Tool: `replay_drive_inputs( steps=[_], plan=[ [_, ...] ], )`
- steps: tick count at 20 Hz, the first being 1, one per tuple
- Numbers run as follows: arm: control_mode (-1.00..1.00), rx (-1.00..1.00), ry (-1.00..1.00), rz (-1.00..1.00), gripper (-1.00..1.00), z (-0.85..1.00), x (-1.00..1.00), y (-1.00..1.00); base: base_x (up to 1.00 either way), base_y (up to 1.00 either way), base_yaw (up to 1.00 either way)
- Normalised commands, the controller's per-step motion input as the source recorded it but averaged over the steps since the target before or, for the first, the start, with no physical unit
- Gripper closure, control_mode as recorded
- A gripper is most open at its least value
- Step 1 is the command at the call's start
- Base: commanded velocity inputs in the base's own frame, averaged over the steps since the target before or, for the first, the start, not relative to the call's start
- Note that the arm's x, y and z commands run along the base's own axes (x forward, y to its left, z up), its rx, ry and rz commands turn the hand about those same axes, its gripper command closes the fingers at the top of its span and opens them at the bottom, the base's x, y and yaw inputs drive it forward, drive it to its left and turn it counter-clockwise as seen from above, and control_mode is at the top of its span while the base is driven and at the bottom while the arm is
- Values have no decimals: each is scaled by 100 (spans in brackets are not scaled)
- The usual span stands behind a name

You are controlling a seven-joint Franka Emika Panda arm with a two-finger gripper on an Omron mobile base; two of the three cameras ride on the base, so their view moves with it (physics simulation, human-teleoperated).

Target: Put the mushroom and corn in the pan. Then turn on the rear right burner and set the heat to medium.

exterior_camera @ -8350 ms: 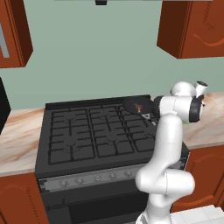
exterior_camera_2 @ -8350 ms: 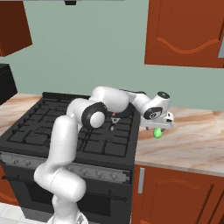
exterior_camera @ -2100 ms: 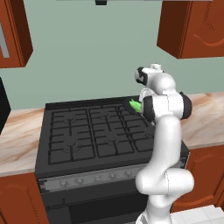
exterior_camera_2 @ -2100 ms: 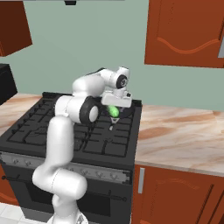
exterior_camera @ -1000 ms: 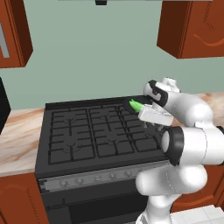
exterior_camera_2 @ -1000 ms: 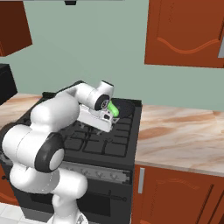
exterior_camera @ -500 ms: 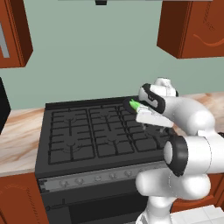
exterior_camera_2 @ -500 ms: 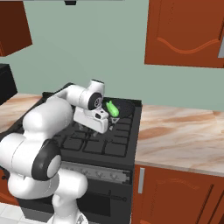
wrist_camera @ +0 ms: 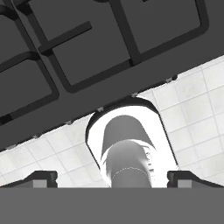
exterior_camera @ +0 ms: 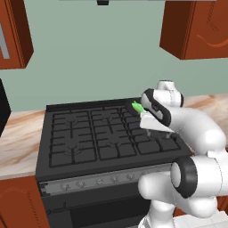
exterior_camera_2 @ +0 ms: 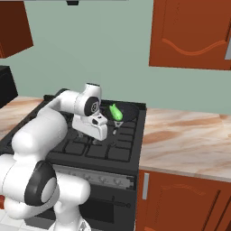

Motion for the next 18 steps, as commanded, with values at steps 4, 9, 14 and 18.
replay_drive_inputs(
  steps=[4, 9, 14, 18],
  plan=[
    [-100, 0, 0, 0, -100, 0, 0, 0, 0, 0, 0],
    [-100, 0, 0, 0, -100, 0, 0, 0, 0, 0, 0],
    [-100, 0, 0, 0, -100, 0, 0, 0, 0, 0, 0],
    [-100, 0, 0, 0, -100, 0, 0, 0, 0, 0, 0]
  ],
)
